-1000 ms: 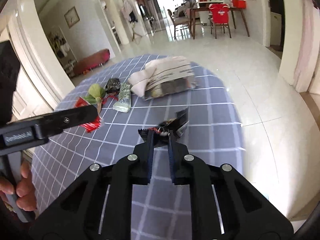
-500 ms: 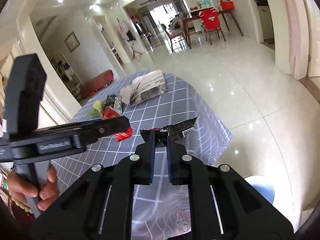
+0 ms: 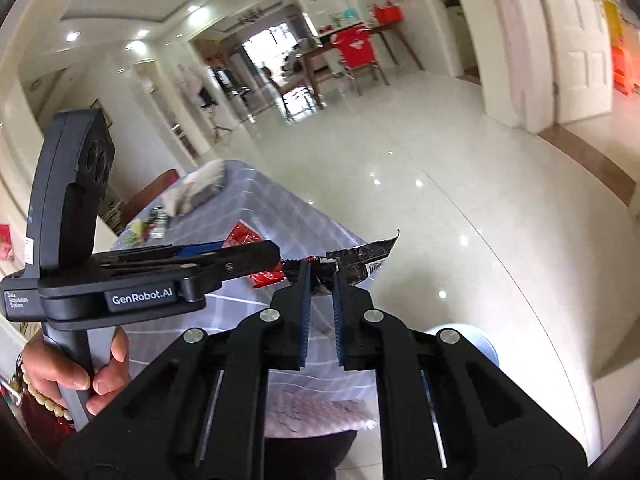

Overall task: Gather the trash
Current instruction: 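Carry both bags over the blue bucket and open both tools to release them, then move both tools back over the tablecloth, then grasp the green leaf toy with the left tool while the right tool grasps the white-green wrapper, then carry the leaf toy and wrapper over the blue bucket, then open the left tool to drop the leaf toy into the bucket while the right tool releases the wrapper, then move both tools back over the tablecloth toward the remaining trash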

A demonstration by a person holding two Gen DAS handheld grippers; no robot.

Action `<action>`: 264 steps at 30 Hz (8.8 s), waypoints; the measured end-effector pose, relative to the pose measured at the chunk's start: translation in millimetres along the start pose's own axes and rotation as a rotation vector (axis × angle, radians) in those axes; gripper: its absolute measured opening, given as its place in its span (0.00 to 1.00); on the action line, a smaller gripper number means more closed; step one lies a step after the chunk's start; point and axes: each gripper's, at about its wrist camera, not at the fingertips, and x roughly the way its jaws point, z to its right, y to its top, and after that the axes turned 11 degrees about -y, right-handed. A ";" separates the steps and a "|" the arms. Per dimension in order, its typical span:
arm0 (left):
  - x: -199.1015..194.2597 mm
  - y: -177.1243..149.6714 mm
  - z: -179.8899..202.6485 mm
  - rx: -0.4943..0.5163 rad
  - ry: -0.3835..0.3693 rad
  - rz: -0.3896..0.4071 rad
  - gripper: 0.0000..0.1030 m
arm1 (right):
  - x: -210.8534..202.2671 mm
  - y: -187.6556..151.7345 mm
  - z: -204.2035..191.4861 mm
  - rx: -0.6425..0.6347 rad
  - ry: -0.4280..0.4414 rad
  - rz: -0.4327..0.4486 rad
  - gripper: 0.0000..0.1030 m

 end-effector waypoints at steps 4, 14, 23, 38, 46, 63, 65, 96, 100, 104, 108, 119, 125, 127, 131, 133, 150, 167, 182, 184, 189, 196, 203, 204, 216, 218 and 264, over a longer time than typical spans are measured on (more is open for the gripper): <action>29.9 1.2 14.1 0.021 -0.007 -0.046 0.43 | 9.9 -9.3 27.8 0.039 -0.038 -0.038 0.15; 80.0 -11.5 35.9 0.068 0.002 -0.145 0.43 | 14.6 -30.9 88.7 0.175 -0.103 -0.063 0.44; 96.6 -18.7 57.6 0.098 -0.007 -0.173 0.43 | -5.5 -37.1 104.0 0.186 -0.115 -0.030 0.51; 110.5 -16.5 80.7 0.122 -0.029 -0.194 0.43 | -20.8 -34.2 112.2 0.201 -0.173 0.008 0.56; 114.1 -13.6 84.9 0.117 -0.014 -0.196 0.74 | -30.7 -33.4 118.9 0.223 -0.191 0.037 0.56; 41.3 -12.2 64.8 0.138 0.043 -0.101 0.74 | -38.0 -20.2 72.0 0.147 -0.184 0.043 0.58; 21.7 -12.8 52.4 0.128 0.052 -0.070 0.74 | -37.0 -13.0 52.7 0.118 -0.173 0.049 0.58; -187.7 -37.3 -330.3 -0.558 0.315 0.294 0.75 | 142.0 22.0 -314.9 -0.374 0.098 -0.124 0.58; -172.6 -24.9 -346.7 -0.565 0.299 0.273 0.75 | 175.2 26.8 -337.3 -0.410 0.095 -0.175 0.58; -166.0 -21.1 -348.8 -0.532 0.335 0.266 0.68 | 200.3 29.7 -350.3 -0.419 0.072 -0.202 0.58; -166.1 -20.2 -350.2 -0.506 0.371 0.259 0.43 | 212.8 32.1 -360.9 -0.422 0.056 -0.196 0.53; -199.3 -48.3 -327.3 -0.509 0.299 0.303 0.16 | 197.0 26.5 -354.4 -0.412 0.084 -0.169 0.22; -227.2 -56.4 -282.6 -0.446 0.281 0.341 0.16 | 149.9 21.4 -334.9 -0.357 0.172 -0.141 0.22; -231.9 -54.7 -262.0 -0.407 0.273 0.343 0.16 | 134.0 22.9 -325.2 -0.341 0.184 -0.122 0.00; -226.9 -47.1 -222.5 -0.342 0.268 0.333 0.16 | 104.0 29.7 -297.9 -0.325 0.176 -0.097 0.00; -221.5 -47.1 -203.8 -0.316 0.262 0.321 0.16 | 95.9 25.2 -286.7 -0.323 0.166 -0.103 0.01; -215.4 -73.7 -208.1 -0.330 0.358 0.252 0.16 | 129.0 -7.1 -315.5 -0.550 0.033 -0.137 0.59; -198.0 -68.4 -208.5 -0.313 0.303 0.220 0.16 | 131.1 -4.0 -295.5 -0.515 0.092 -0.144 0.16; -125.5 -21.9 -51.8 -0.060 0.127 0.157 0.16 | 28.3 15.0 -116.7 -0.180 0.083 0.008 0.16; -103.0 -15.3 -24.3 -0.015 0.102 0.130 0.16 | 18.5 11.8 -84.8 -0.131 0.055 0.020 0.16; -47.0 -8.5 25.7 0.067 0.055 0.055 0.16 | 6.8 -0.3 -19.4 -0.037 -0.019 0.024 0.16; 28.2 -10.6 61.7 0.123 0.027 -0.049 0.16 | 15.6 -18.4 43.2 0.059 -0.064 -0.017 0.51; 74.3 -21.0 67.4 0.117 0.038 -0.134 0.16 | 26.2 -36.1 78.0 0.115 -0.142 -0.042 0.68; 77.2 -20.2 66.6 0.117 0.039 -0.137 0.16 | 27.0 -34.6 83.2 0.118 -0.147 -0.042 0.68; 113.5 -24.3 69.6 0.130 0.050 -0.198 0.17 | 15.6 -53.8 121.8 0.228 -0.205 -0.021 0.68; 117.5 -22.6 72.0 0.135 0.051 -0.201 0.17 | 11.3 -55.4 126.1 0.244 -0.220 -0.009 0.71; -96.8 -9.3 -78.2 -0.007 0.311 0.105 0.83 | 24.6 15.7 -89.3 -0.060 -0.062 0.052 0.76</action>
